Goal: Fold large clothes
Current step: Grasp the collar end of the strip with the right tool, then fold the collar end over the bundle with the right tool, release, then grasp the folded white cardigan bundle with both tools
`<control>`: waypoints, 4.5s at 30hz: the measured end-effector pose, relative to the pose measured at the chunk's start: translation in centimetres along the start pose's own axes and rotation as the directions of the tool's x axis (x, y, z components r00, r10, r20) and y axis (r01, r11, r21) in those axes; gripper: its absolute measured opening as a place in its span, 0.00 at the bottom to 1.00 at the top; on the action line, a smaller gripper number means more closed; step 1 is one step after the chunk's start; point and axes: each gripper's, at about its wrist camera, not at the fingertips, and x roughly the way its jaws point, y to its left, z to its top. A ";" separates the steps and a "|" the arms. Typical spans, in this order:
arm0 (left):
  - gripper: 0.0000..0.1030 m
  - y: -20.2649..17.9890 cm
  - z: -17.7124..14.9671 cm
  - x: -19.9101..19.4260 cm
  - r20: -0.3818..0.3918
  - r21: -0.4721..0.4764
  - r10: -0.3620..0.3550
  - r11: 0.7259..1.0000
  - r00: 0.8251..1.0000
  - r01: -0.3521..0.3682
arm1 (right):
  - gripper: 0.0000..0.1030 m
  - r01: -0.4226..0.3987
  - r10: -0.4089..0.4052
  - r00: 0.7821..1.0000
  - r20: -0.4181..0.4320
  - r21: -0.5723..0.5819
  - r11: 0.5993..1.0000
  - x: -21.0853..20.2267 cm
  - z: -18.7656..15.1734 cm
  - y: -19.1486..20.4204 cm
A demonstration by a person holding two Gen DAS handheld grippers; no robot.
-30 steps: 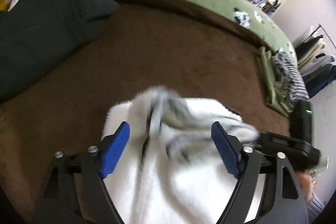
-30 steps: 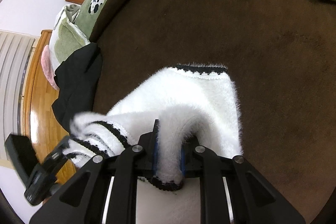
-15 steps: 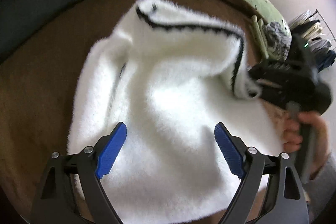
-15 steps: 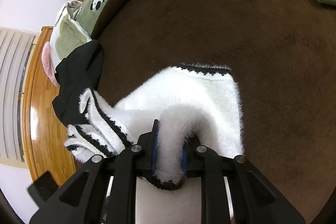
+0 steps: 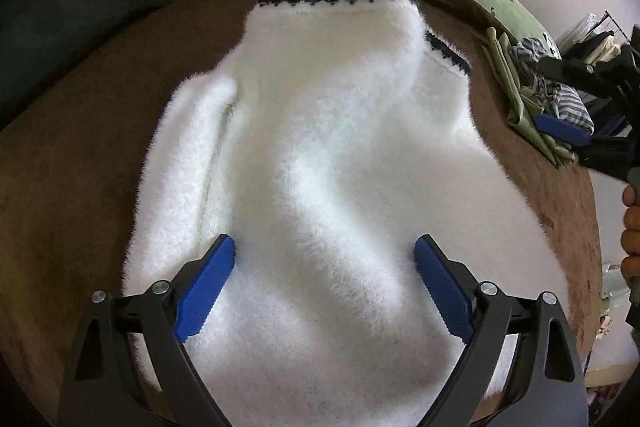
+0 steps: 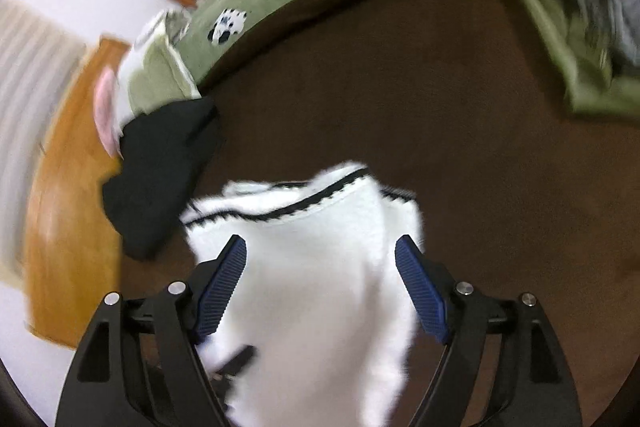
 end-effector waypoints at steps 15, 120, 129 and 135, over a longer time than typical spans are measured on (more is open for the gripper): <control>0.88 -0.8 -0.8 -0.2 0.045 0.002 0.063 0.998 0.997 -0.064 | 0.75 0.163 -0.198 0.972 -0.127 -0.242 0.957 11.0 -1.0 3.6; 0.81 10.0 3.3 1.6 -0.141 -0.051 -0.167 0.986 0.976 0.161 | 0.93 -0.319 0.348 0.911 -0.223 0.153 0.935 9.0 -5.1 -8.6; 0.90 12.0 3.0 3.8 -0.164 -0.077 -0.256 0.966 0.953 0.247 | 0.93 -0.385 0.433 0.877 -0.207 0.235 0.892 12.1 -5.2 -9.7; 0.95 12.0 2.9 4.9 -0.166 -0.078 -0.278 0.960 0.946 0.268 | 0.95 -0.387 0.417 0.882 -0.218 0.171 0.906 13.1 -5.1 -8.9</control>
